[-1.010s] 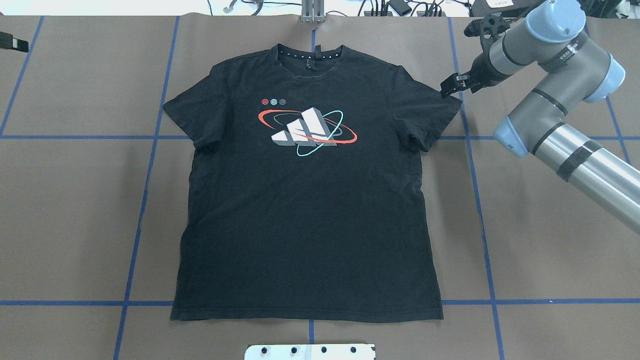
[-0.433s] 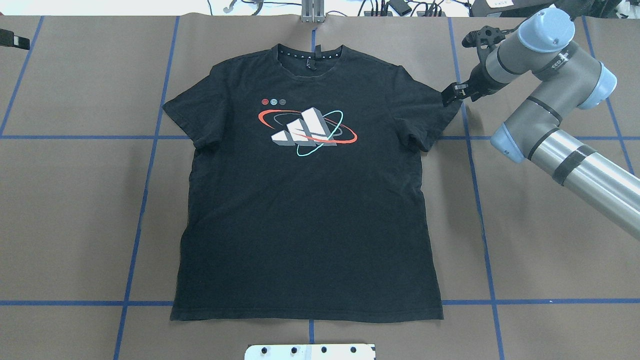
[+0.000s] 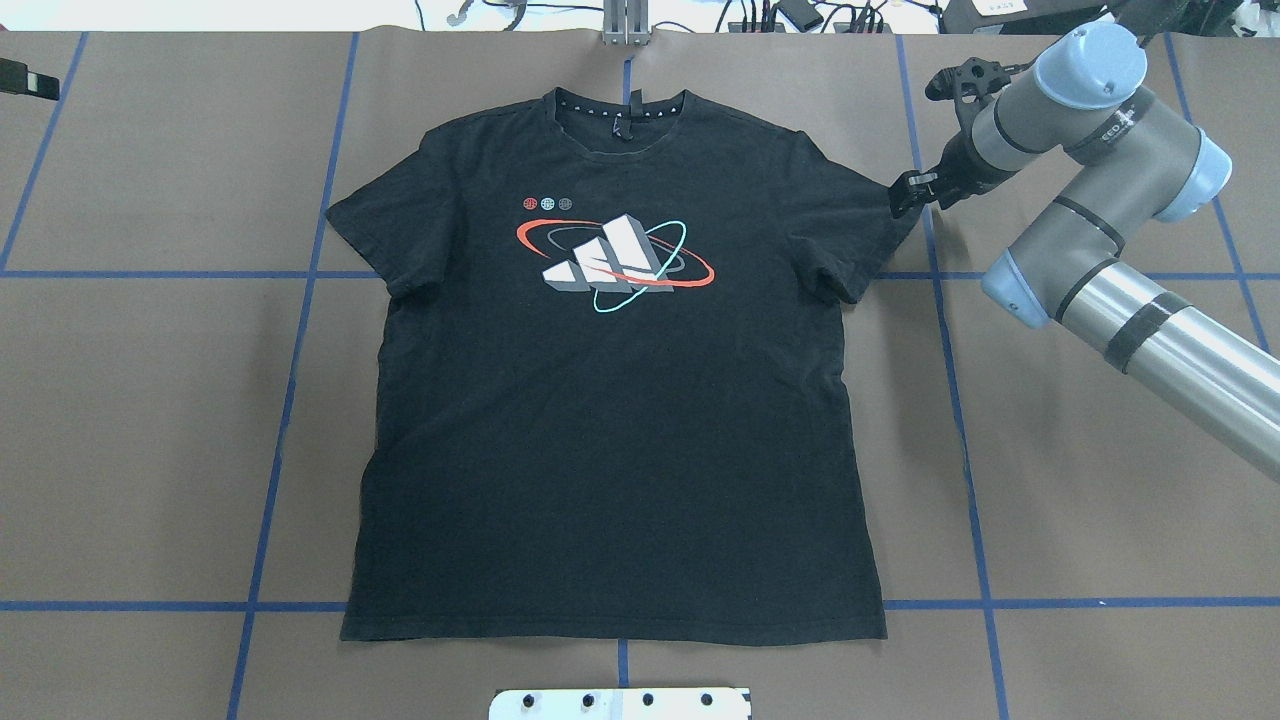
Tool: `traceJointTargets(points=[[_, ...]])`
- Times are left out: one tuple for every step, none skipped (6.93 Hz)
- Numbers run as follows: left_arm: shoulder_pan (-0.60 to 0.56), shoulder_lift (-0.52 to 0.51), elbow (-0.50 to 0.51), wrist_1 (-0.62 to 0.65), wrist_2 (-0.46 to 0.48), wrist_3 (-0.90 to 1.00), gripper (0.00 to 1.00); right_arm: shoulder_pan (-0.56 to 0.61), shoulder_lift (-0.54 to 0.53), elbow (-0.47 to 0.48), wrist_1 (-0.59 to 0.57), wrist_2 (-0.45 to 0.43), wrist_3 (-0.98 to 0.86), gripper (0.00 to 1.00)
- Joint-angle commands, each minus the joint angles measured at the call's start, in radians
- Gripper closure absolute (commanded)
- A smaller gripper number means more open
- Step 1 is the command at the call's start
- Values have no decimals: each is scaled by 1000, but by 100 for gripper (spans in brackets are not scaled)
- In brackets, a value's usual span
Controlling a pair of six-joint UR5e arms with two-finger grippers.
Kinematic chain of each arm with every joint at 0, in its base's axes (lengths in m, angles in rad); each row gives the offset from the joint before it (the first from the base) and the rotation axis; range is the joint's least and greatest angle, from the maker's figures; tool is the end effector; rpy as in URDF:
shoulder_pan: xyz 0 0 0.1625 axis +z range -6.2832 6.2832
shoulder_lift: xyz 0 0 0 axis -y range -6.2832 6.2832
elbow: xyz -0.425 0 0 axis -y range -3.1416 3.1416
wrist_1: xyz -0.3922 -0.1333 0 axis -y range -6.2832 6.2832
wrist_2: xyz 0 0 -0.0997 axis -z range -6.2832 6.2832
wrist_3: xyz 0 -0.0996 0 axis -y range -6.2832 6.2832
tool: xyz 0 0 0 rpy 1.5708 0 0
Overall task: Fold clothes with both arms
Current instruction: 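Move the right gripper down to the shirt's sleeve farthest from the robot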
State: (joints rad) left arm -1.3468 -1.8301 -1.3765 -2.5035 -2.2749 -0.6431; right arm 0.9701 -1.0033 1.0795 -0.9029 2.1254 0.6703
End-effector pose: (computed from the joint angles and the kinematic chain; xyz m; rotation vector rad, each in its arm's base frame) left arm 0.0702 -0.6180 0.5052 0.5925 0.9795 -0.0214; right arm -0.3573 -0.6646 0.4858 0.2691 -0.8546 -0.1414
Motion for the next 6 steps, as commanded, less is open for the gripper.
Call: traceJointTargets(points=[[0, 0, 1, 0, 0, 0, 1, -2, 0, -3, -1, 1, 0, 31], [0, 0, 1, 0, 0, 0, 1, -2, 0, -4, -1, 1, 0, 39], [0, 0, 1, 0, 0, 0, 1, -2, 0, -4, -2, 1, 0, 55], [0, 0, 2, 0, 0, 0, 1, -2, 0, -4, -2, -1, 0, 68], [0, 0, 2, 0, 0, 0, 1, -2, 0, -7, -1, 1, 0, 71], [0, 0, 1, 0, 0, 0, 1, -2, 2, -9, -1, 1, 0, 75]])
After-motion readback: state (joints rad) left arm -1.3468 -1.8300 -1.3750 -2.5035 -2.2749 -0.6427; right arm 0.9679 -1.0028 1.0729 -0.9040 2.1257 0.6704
